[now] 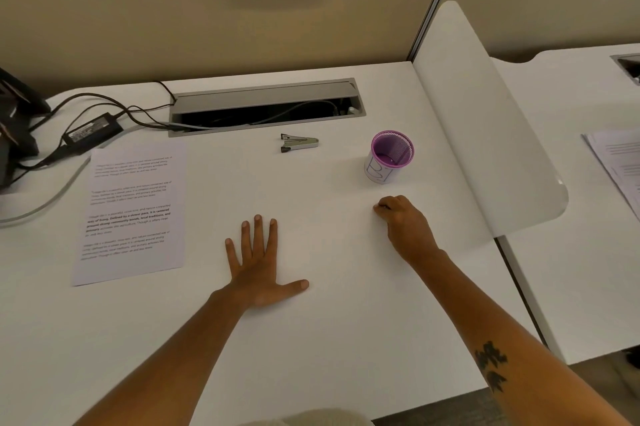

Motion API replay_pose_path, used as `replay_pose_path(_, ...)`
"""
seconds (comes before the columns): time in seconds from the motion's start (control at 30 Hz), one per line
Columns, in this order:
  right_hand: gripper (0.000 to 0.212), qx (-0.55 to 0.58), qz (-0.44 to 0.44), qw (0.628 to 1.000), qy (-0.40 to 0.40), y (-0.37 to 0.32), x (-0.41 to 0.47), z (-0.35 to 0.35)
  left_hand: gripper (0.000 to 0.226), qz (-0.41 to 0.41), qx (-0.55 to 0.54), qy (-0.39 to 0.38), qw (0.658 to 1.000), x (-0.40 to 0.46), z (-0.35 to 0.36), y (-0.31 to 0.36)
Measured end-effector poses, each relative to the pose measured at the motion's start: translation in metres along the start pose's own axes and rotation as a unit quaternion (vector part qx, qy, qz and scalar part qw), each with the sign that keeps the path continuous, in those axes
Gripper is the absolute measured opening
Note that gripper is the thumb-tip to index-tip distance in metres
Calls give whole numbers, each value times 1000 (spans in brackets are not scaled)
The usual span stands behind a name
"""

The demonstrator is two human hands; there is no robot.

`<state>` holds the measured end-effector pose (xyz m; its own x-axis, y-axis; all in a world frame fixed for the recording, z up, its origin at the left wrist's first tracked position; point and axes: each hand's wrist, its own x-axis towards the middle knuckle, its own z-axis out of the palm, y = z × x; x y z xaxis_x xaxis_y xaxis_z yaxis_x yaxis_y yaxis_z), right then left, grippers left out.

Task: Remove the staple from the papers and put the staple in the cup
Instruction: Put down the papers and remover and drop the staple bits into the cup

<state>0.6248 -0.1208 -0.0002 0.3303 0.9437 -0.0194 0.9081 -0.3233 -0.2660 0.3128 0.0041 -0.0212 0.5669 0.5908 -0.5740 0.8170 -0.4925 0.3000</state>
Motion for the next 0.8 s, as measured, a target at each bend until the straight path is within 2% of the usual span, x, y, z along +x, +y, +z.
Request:
replay_pose_path(0.13, 35, -25, -33, 999, 30, -3, -1, 0, 149, 1, 1, 2, 1000, 0, 0, 0)
replay_pose_path(0.43, 25, -42, -7, 996, 83, -20, -4, 14, 149, 2, -3, 11, 1000, 1, 3, -1)
replay_pose_path(0.5, 32, 3, 31, 996, 86, -18, 0, 13, 149, 0, -3, 8, 1000, 1, 3, -1)
replay_pose_path(0.57, 35, 96, 122, 981, 115, -16, 6, 10, 149, -1, -2, 7, 1000, 1, 2, -1)
replay_pose_path(0.63, 27, 209, 250, 932, 160, -8, 11, 4, 149, -2, -1, 4, 1000, 1, 1, 0)
replay_pose_path(0.67, 22, 279, 317, 890, 171, -3, 13, 0, 149, -1, -1, 3, 1000, 0, 1, 0)
replay_pose_path(0.73, 16, 449, 420, 771, 166, 9, 16, -7, 149, 1, -3, 2, 1000, 0, 1, 0)
replay_pose_path(0.8, 15, 592, 455, 652, 130, 19, 20, -19, 150, 3, -4, -2, 1000, 0, 1, -1)
